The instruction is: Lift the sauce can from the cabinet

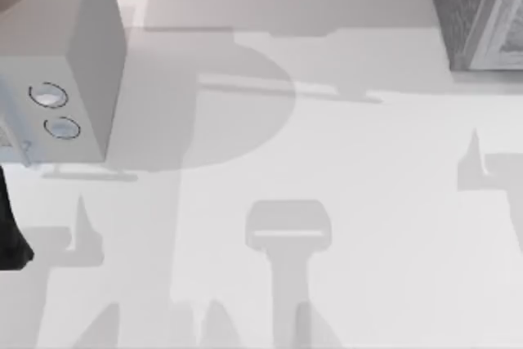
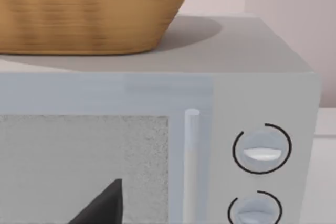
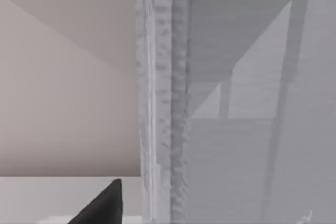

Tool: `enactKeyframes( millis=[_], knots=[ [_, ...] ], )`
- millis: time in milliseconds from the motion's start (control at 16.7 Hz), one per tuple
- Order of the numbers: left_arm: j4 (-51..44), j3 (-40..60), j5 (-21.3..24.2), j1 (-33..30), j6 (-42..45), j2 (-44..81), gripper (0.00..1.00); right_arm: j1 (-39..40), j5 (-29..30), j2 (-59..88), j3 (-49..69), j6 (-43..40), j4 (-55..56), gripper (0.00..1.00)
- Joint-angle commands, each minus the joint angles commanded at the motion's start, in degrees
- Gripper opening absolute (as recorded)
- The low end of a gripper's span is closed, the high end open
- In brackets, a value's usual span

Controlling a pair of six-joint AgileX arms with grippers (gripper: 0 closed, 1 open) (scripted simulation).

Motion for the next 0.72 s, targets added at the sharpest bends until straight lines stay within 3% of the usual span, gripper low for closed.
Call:
enactKeyframes(
  millis=[420,720],
  knots=[
    [0.0,0.0,0.0,0.0,0.0,0.0,1.00,3.9,4.3,28.8,39.5,0.3,-9.2,1.00],
    [0.0,0.0,0.0,0.0,0.0,0.0,1.00,6.1,5.9,42.3,57.9,0.4,-13.4,1.00]
  ],
)
